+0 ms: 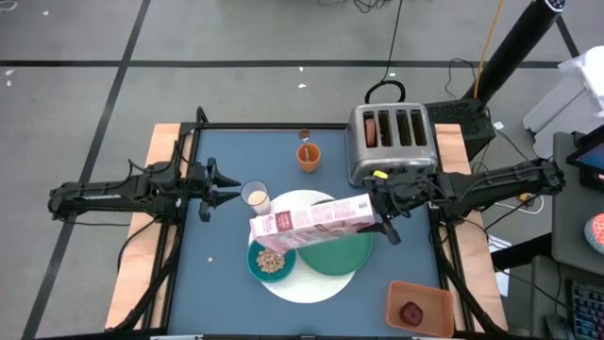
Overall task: Arrange a breakfast setting
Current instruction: Pour the cereal from the cereal box into the blue bowl
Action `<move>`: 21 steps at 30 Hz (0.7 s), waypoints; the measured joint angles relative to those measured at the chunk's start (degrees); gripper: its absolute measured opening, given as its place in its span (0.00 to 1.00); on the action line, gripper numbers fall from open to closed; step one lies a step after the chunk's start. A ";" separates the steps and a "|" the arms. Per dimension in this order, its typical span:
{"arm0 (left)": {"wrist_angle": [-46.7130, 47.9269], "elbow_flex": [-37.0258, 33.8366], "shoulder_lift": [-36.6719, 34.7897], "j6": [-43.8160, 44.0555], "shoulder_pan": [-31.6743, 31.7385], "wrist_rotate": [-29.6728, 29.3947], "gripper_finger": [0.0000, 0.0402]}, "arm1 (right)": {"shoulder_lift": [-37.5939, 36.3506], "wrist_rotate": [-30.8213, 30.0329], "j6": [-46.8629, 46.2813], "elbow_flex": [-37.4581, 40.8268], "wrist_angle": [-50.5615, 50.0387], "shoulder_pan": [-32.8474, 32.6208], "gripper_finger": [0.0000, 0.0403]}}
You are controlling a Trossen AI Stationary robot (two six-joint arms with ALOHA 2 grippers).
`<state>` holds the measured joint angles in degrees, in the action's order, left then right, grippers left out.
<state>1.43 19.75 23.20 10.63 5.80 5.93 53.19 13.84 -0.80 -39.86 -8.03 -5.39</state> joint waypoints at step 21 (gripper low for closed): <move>-0.02 0.00 0.00 -0.24 0.00 0.01 0.39 | -0.01 0.01 0.00 0.00 -0.46 -0.02 0.53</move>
<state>1.41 19.75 23.20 10.39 5.80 5.94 53.17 13.85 -0.80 -39.86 -8.49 -5.41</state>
